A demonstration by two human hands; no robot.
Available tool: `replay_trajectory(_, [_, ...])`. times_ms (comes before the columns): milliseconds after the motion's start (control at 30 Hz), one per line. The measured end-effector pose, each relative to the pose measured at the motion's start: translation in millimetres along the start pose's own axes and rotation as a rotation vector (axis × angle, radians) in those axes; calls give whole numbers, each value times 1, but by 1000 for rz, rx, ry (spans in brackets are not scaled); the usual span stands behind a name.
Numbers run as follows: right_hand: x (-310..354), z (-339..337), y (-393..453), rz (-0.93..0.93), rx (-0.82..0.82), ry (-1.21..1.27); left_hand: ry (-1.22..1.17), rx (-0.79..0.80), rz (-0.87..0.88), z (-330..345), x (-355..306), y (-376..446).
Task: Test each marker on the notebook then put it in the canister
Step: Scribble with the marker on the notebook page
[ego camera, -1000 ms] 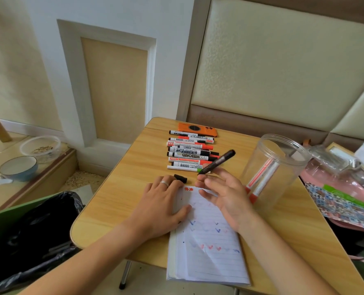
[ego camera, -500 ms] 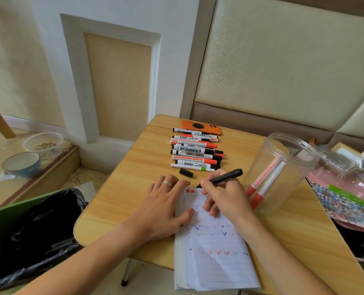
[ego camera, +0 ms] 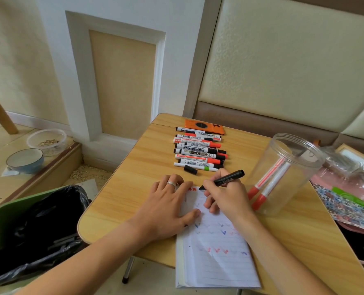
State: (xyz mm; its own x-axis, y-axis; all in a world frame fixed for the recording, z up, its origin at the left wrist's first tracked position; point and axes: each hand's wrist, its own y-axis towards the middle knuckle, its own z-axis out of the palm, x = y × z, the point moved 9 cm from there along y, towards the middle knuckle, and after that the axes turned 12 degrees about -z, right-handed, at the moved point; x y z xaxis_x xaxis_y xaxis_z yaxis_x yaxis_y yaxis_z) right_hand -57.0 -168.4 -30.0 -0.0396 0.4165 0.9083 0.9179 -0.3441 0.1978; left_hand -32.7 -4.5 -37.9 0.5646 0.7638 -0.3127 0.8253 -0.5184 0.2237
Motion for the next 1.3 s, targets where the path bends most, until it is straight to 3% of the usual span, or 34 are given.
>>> replay_trajectory(1300, [-2,2,0,-6,20,-22,-33,-4,-8,0,1,2])
